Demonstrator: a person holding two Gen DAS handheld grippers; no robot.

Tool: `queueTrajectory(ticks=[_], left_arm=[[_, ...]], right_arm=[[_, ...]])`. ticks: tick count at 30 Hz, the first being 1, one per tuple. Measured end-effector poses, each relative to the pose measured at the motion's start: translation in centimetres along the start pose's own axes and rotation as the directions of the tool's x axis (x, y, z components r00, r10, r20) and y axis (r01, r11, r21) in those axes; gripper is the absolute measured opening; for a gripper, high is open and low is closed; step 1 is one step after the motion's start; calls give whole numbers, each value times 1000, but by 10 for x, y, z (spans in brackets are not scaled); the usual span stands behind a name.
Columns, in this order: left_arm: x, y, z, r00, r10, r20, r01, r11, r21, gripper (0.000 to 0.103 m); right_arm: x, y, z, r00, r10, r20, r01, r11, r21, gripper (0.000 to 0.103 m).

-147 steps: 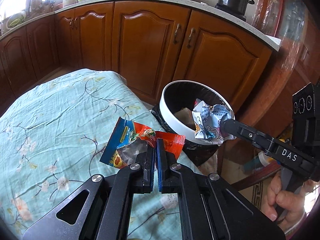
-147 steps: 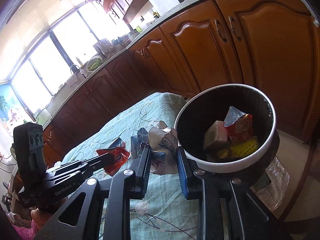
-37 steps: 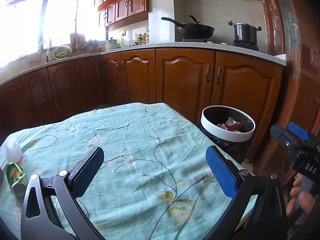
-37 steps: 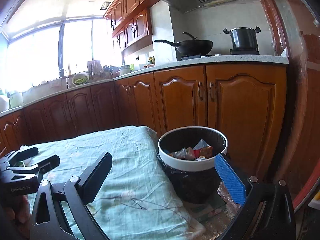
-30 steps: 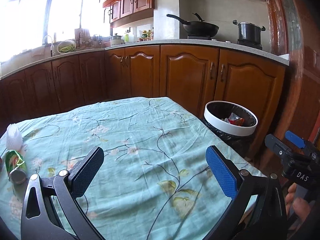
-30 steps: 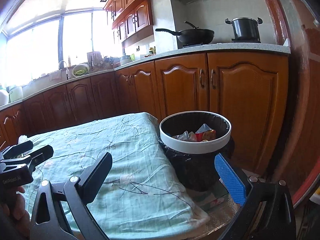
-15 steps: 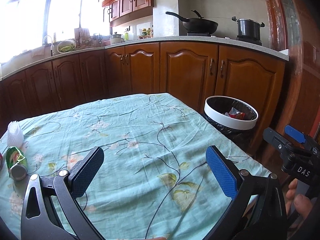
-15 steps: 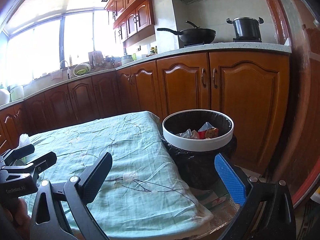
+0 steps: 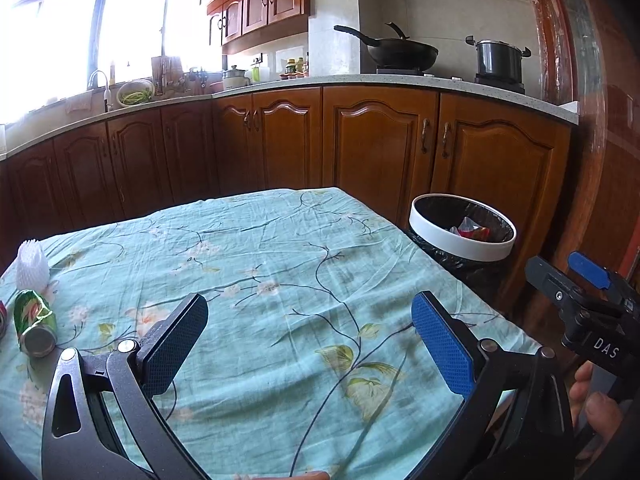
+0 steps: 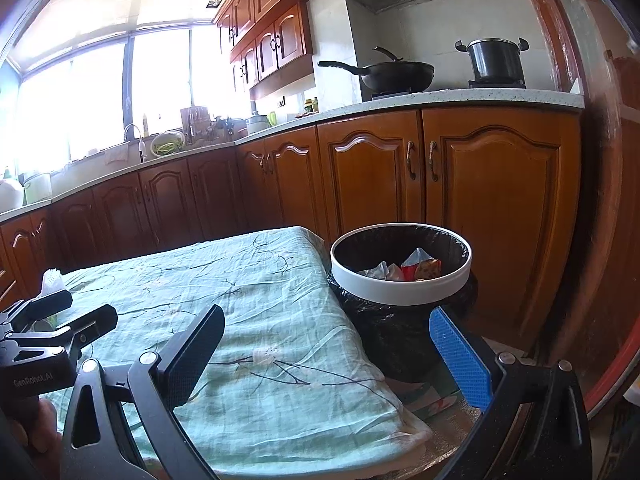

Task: Collect trash

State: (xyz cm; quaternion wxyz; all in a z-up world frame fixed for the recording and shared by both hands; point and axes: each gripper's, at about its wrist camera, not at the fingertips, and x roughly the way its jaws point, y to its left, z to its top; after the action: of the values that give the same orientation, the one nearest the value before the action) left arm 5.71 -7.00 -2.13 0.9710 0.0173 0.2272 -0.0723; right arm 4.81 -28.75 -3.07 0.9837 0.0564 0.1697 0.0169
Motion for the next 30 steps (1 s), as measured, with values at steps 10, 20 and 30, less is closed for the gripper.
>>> queueTrajectory(ticks=[10,20,30], left_arm=[[-2,-1,2,1000,5,3,-5,1000,-1,103],[-3,-3,2,1000,4,9,-4,1000,5,103],[-3,-4,2,1000,4,6,-4,1000,6,103]], right_arm=[[-1,-1,-1,1000,10,7,-10,1000,5,103],[-1,-1,0,1000,15,8,-15,1000,10,103],[-1,0,2,1000,18,12,-18,1000,11,103]])
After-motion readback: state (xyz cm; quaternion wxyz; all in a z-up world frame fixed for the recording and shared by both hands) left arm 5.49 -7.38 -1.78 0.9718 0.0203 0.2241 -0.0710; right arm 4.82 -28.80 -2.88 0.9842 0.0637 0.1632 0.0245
